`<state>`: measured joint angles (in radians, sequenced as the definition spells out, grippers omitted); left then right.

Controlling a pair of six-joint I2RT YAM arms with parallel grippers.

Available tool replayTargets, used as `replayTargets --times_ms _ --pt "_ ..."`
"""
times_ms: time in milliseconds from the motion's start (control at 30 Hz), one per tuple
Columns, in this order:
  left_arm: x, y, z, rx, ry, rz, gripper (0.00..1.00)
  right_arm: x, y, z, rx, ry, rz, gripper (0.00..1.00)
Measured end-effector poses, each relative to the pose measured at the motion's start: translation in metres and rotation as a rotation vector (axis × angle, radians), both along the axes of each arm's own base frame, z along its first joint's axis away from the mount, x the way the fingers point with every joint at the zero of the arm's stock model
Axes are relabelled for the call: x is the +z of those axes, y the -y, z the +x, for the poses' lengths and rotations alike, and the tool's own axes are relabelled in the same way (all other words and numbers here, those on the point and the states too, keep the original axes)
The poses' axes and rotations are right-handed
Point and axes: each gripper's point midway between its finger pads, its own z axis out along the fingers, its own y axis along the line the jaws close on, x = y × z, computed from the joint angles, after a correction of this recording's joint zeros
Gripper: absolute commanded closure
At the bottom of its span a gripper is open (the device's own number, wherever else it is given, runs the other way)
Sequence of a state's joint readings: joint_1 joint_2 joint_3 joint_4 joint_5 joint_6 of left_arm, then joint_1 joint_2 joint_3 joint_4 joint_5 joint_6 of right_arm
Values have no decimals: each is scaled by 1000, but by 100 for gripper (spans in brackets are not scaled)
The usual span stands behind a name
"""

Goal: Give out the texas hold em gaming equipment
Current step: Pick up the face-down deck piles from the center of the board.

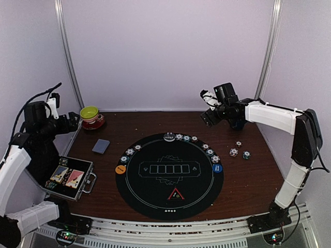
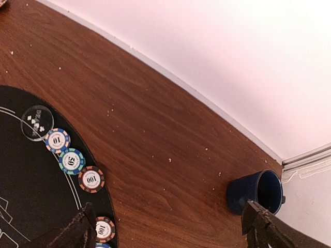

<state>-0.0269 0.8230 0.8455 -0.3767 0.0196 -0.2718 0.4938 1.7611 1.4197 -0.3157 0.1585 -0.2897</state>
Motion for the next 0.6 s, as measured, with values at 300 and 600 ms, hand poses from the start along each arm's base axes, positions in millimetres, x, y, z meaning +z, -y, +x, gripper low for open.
replayTargets --times_ms 300,600 --pt "-10 -18 46 89 -140 114 2 12 -13 -5 14 46 21 0" --pt "-40 17 118 -108 -275 135 2 6 -12 -8 2 51 -9 0"
